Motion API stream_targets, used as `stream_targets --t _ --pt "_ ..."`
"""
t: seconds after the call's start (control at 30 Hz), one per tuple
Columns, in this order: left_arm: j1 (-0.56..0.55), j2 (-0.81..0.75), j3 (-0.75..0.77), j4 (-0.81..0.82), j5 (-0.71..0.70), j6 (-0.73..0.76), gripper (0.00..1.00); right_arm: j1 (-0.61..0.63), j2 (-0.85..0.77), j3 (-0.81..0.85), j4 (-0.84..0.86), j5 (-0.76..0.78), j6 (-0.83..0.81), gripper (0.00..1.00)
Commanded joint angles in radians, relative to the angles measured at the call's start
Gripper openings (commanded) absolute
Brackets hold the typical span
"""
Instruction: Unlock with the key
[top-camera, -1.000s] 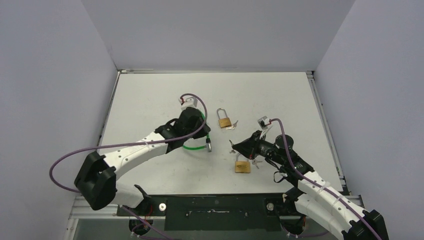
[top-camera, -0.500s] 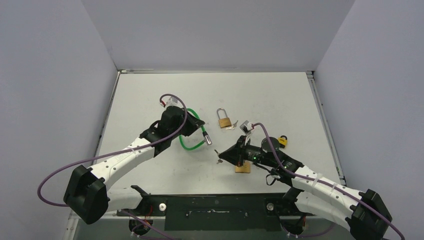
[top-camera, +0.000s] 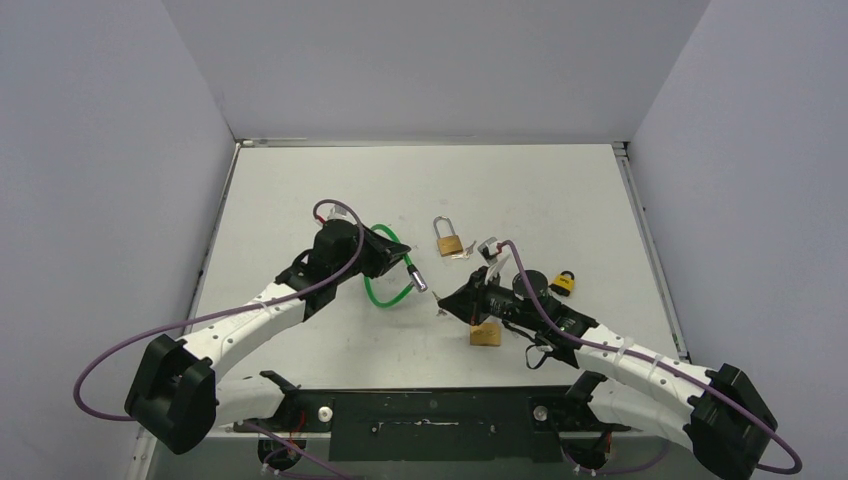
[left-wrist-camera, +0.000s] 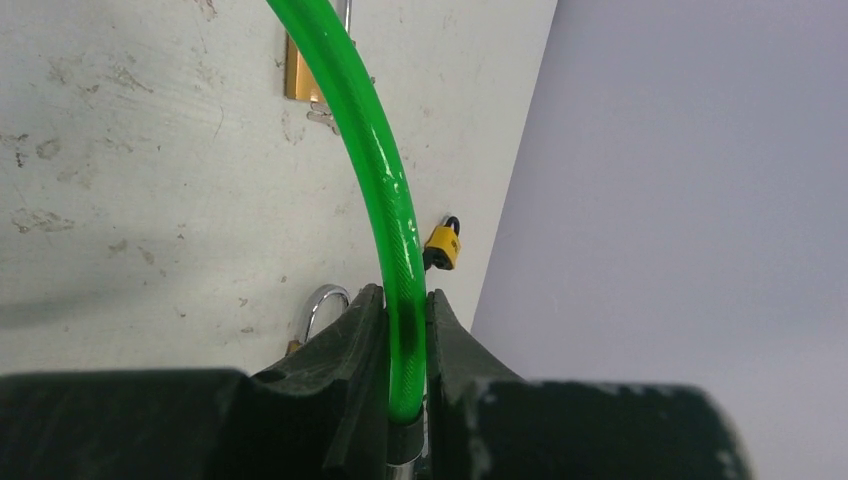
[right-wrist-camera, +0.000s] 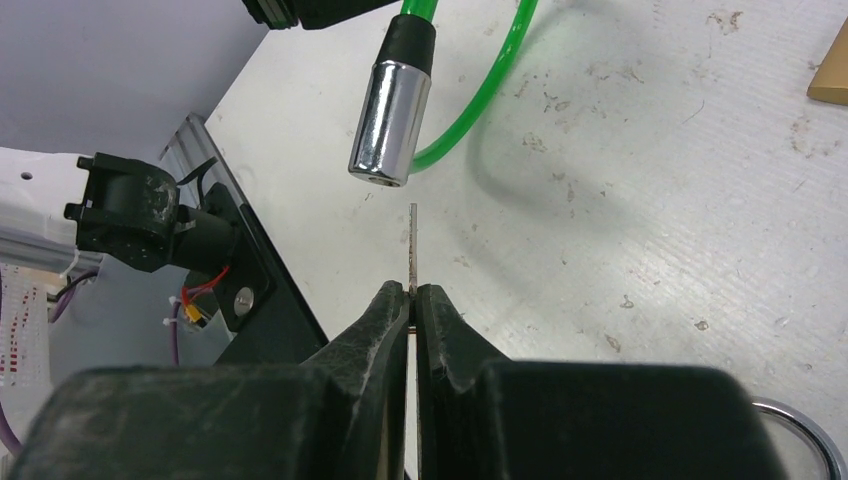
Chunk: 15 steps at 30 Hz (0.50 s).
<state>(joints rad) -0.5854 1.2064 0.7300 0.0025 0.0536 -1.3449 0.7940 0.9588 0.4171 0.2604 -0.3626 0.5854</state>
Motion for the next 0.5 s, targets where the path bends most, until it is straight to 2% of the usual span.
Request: stream_targets --t 0.0,0.47 --pt "0.006 -0.026 -0.013 0.105 0.048 -0.051 0.00 0.010 0.010 0.043 0.070 -0.001 -0.005 0.00" --pt "0.009 -0.020 -0.039 0.145 0.067 -0.064 0.00 0.018 0.038 0.035 0.129 -0.022 0.023 0.00"
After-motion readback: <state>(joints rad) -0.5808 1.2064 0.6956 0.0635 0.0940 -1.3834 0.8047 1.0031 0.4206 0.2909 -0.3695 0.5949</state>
